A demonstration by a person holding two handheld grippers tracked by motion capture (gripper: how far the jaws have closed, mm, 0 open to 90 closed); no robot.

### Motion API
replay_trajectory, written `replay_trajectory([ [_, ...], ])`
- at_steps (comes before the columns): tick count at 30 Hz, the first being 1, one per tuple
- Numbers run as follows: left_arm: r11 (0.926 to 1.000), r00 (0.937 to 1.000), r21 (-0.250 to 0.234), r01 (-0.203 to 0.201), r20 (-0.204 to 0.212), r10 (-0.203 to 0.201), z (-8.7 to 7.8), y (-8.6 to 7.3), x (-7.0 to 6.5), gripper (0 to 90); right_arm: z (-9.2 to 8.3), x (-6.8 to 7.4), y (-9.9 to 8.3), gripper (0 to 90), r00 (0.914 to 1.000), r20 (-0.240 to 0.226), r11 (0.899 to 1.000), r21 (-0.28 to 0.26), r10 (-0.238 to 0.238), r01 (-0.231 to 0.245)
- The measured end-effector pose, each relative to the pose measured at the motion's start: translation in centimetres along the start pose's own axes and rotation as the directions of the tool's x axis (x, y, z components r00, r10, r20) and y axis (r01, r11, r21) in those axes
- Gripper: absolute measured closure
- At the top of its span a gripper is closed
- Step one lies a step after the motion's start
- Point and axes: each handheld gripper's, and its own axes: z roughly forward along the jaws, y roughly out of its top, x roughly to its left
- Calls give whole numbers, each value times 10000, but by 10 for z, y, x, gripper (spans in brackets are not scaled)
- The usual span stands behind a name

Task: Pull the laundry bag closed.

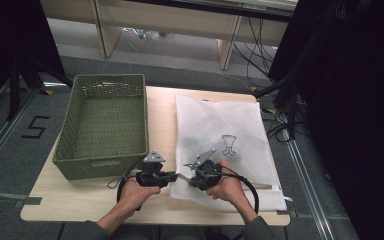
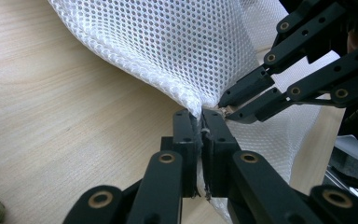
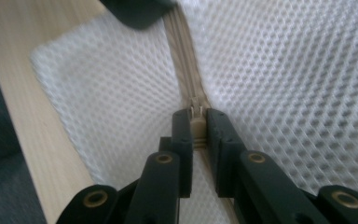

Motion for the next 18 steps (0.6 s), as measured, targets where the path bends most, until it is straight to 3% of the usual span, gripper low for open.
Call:
replay_trajectory([
  [6, 10000, 10000, -32, -14, -18, 14, -3, 0, 0, 851, -4, -3, -8, 829, 9998, 192, 9999, 108, -69, 67],
  [18, 9999, 10000, -82, -89, -40, 89, -4, 1, -1, 850, -19, -11, -34, 829, 9978, 607, 9991, 328, 252, -272],
])
